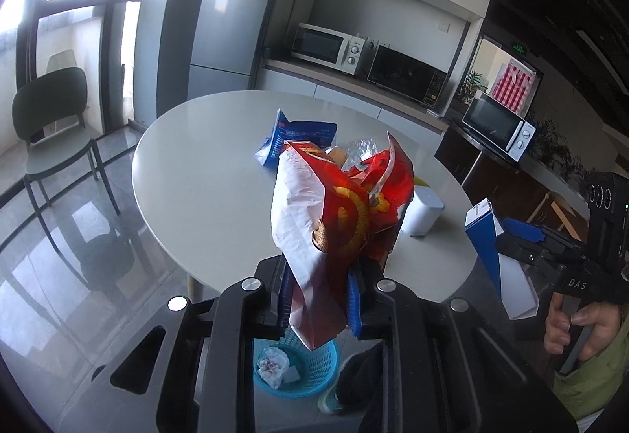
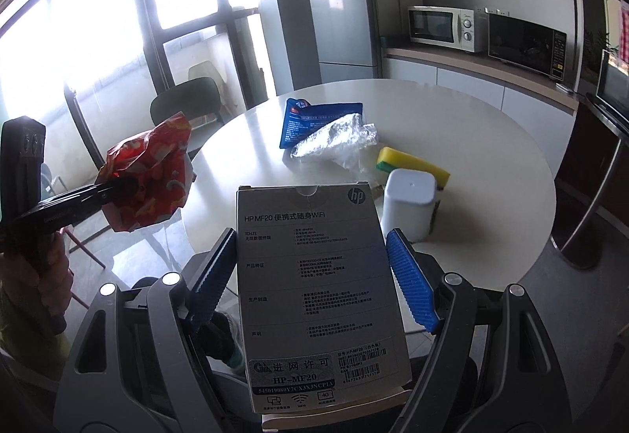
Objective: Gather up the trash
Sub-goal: 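Carry the red snack bag and HP box down over the wastebasket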
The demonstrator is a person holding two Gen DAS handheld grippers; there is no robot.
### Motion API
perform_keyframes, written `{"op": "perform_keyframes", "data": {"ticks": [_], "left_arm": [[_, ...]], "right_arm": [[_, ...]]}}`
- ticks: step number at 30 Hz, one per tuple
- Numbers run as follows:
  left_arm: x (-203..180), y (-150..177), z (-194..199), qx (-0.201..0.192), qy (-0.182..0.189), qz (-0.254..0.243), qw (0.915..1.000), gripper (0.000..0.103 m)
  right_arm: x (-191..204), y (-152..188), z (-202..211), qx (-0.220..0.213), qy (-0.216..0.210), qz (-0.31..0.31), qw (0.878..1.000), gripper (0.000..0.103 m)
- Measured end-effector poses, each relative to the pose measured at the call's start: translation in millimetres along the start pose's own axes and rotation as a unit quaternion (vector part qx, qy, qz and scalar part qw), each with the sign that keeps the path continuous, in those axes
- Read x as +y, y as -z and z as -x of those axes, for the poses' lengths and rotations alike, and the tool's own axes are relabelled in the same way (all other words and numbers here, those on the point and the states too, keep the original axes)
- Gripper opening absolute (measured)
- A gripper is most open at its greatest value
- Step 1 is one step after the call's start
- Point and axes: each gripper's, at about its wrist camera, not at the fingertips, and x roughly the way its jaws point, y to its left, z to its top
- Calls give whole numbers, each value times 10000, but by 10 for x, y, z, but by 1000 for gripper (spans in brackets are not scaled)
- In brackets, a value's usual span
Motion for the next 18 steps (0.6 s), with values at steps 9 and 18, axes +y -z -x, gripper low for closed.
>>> {"op": "perform_keyframes", "data": {"ticks": [9,18], "left_arm": [[-84,419,97,530,200,-344,9978,20],[1,1019,-153,1462,147,-350,9885,20]], "right_arm": [[-3,515,139,243,-39,-223,9994,73],[-62,1130,-206,954,-23,-507,9941,73]]}}
